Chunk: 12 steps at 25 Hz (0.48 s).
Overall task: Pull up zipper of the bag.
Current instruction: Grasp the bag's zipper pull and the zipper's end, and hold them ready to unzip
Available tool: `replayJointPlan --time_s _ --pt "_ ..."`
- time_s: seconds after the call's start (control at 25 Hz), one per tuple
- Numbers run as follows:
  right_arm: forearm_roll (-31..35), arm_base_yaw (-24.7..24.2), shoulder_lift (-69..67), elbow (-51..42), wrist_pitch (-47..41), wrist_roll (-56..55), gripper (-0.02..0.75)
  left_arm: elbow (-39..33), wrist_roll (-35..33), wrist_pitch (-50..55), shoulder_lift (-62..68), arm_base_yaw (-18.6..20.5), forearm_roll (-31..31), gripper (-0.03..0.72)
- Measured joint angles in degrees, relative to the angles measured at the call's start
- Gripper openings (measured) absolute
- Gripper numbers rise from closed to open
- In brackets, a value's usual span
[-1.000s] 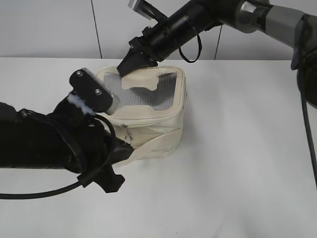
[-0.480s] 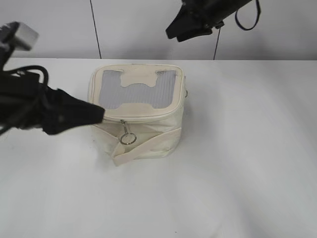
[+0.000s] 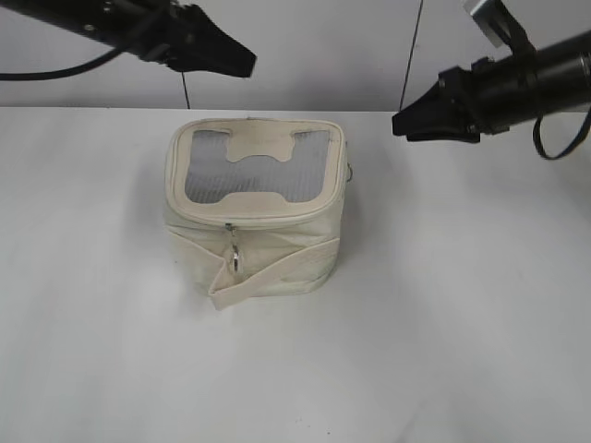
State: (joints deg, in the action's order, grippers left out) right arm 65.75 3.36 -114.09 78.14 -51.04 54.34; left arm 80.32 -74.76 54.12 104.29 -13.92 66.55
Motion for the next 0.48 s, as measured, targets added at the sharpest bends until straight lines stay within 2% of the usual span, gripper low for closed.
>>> replayJointPlan --time_s 0.12,0.2,0.24,0.36,0.48 --pt "17.2 0.3 5.9 -16.3 7.1 23.6 0.276 13.6 3.6 3.6 9.3 -4.0 -10.0 0.366" --pt "29.3 0.4 6.6 -22.9 7.6 37.7 0.276 21.9 6.0 6.0 14.5 -6.3 -15.4 0.366" --pt "32.5 0.4 6.7 -25.3 7.5 43.7 0.276 24.9 7.0 7.5 16.7 -7.4 -17.4 0.366" --pt "36.8 0.4 6.1 -28.1 6.5 53.3 0.29 32.5 9.3 10.9 21.4 -8.4 -19.7 0.366" --pt "38.0 0.4 5.6 -28.4 6.2 57.3 0.337 35.5 10.5 13.4 23.8 -8.6 -20.8 0.365"
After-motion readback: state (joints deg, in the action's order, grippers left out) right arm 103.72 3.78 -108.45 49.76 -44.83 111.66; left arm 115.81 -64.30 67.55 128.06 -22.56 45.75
